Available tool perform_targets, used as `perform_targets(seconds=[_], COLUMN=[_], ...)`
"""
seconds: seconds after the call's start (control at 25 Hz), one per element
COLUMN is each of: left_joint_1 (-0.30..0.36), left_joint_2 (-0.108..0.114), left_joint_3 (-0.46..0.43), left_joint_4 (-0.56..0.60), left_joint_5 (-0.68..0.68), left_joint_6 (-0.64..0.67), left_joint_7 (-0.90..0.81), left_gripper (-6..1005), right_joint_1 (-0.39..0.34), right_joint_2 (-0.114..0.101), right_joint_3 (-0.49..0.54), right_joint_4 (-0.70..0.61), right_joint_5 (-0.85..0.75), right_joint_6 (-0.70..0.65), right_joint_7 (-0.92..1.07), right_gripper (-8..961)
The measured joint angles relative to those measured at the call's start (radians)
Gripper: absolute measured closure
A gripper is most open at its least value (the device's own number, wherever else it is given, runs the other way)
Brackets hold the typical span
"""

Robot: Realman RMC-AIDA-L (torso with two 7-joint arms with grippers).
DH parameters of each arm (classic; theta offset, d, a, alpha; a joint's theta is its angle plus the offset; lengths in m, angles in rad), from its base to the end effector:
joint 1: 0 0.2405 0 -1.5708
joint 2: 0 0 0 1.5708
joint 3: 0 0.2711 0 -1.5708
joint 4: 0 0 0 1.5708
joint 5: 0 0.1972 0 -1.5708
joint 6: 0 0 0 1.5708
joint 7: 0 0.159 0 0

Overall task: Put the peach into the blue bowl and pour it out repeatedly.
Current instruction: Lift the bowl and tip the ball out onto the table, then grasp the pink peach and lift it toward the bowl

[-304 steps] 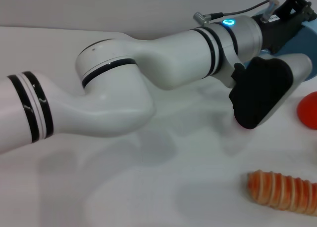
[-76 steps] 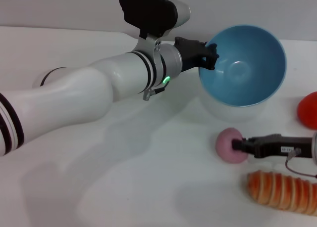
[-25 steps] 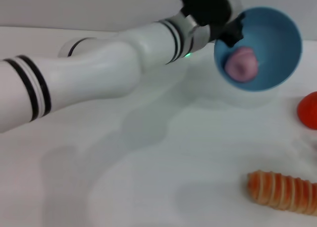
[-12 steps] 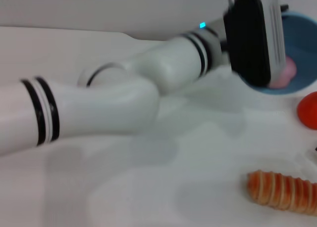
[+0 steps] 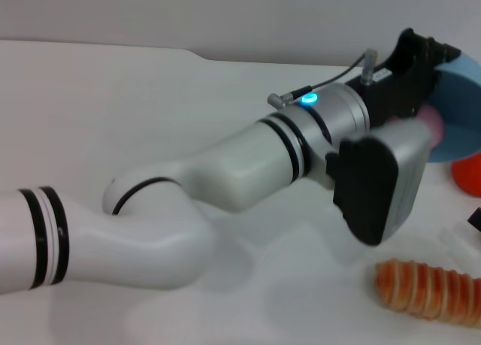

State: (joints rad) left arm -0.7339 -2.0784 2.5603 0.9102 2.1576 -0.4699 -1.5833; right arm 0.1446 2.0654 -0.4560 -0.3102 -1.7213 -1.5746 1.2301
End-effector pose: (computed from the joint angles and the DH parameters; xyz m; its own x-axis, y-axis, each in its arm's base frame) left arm -0.0732 0.3495 -0.1617 0.5768 -0.7557 -0.3102 -0.6580 -0.2048 -0.7246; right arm 0.3660 0.2125 -0.0120 0.2906 -0.4344 -0.8526 -0.8916 -0.4463 -0.0765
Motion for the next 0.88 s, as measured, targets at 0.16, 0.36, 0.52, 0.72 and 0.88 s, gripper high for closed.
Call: perform_targets(seconds=[0.16,0.36,0.52,0.72,0.88], left_joint_1=[0.012,0.027,0.032,0.032,0.020], left_joint_2=[0.000,0.000,0.000,0.000,0.000], left_joint_3=[0.039,0.056,0.060,-0.007,-0.114], left_joint_4=[-0.008,-0.010,0.000,0.045,0.056], left_joint_5=[0.032,0.064,0.018,-0.226,-0.418], left_joint_6=[-0.039,-0.048,-0.049,-0.043,0.038], left_joint_7=[0.037,0.057,0.041,-0.072,-0.199], left_gripper=[999,999,999,1000,1000], right_joint_1=[0.000,-0.003,-0.001,0.006,0.044], right_joint_2=[0.000,0.001,0.001,-0.001,-0.021], right_joint_3=[0.000,0.000,0.000,0.005,0.001], right_joint_4=[0.000,0.000,0.000,-0.004,-0.025], right_joint_5=[-0.001,-0.001,-0.001,-0.001,-0.059], right_joint_6=[0.011,0.018,0.019,0.019,0.023], right_joint_7=[0.000,0.000,0.000,0.017,0.127], right_gripper=[541,541,541,541,541])
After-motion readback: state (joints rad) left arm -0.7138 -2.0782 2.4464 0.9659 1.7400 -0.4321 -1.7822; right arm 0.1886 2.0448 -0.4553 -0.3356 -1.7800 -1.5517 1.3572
